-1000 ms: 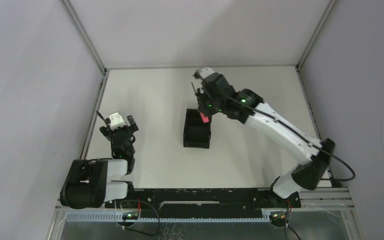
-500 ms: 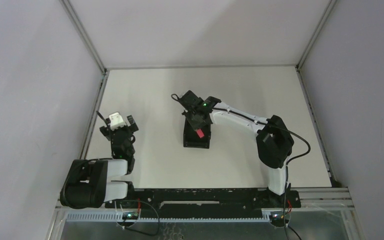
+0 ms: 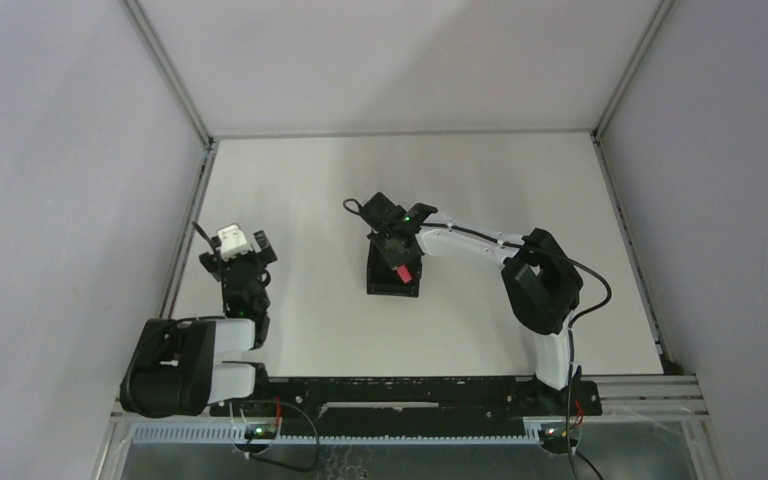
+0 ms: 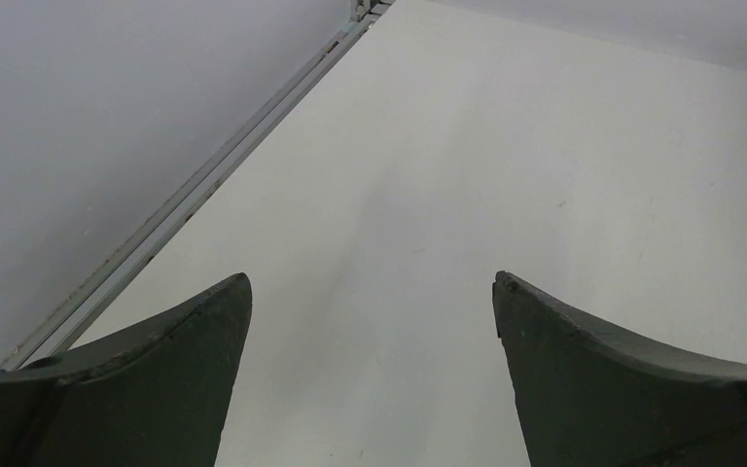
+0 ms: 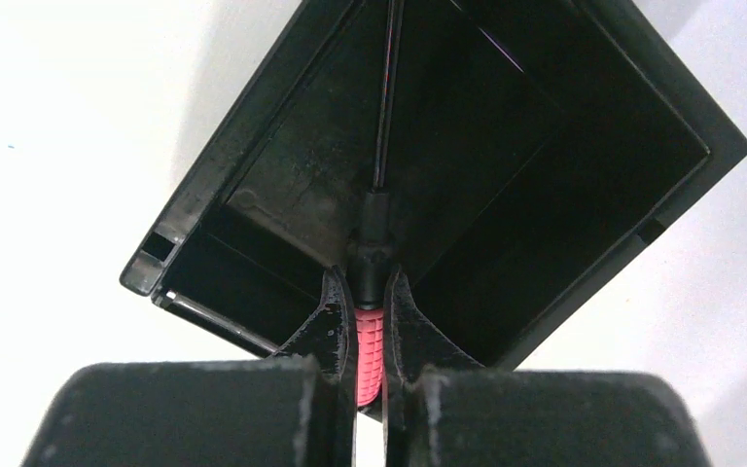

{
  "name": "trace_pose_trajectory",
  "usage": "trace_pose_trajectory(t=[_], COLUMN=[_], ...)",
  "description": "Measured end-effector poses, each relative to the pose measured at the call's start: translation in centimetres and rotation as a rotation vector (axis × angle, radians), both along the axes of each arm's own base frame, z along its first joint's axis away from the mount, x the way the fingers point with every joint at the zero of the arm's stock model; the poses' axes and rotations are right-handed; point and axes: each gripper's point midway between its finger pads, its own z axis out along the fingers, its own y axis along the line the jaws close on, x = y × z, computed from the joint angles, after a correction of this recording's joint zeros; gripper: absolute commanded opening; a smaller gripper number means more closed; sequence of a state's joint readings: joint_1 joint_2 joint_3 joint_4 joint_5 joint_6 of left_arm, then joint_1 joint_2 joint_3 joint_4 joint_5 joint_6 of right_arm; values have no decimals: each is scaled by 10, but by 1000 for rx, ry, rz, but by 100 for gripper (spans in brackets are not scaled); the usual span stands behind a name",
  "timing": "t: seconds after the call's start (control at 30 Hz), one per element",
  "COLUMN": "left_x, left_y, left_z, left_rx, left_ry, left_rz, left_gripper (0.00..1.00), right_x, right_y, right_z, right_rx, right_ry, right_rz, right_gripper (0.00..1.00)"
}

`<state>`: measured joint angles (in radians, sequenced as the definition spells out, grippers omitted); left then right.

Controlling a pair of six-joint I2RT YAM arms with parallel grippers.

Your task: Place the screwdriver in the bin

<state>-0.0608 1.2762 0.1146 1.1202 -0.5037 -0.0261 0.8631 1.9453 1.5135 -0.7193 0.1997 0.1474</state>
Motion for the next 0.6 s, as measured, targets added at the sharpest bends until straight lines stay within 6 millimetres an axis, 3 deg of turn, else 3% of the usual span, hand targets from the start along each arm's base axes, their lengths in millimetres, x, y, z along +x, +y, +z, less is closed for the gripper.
trace_pose_trajectory(t=[0.2, 0.47, 0.6], left_x=[0, 0, 0], left_y=[0, 0, 0], left_z=[0, 0, 0], left_rx=[0, 0, 0], left_ry=[0, 0, 0], left_rz=[0, 0, 0], left_gripper=[98, 98, 98], right_x=[2, 3, 6], right_y=[1, 0, 2], right_z=[1, 3, 19], right_rx=[5, -3, 20], right_ry=[-9, -30, -63], right_rz=[-22, -44, -45], right_gripper=[34, 47, 56])
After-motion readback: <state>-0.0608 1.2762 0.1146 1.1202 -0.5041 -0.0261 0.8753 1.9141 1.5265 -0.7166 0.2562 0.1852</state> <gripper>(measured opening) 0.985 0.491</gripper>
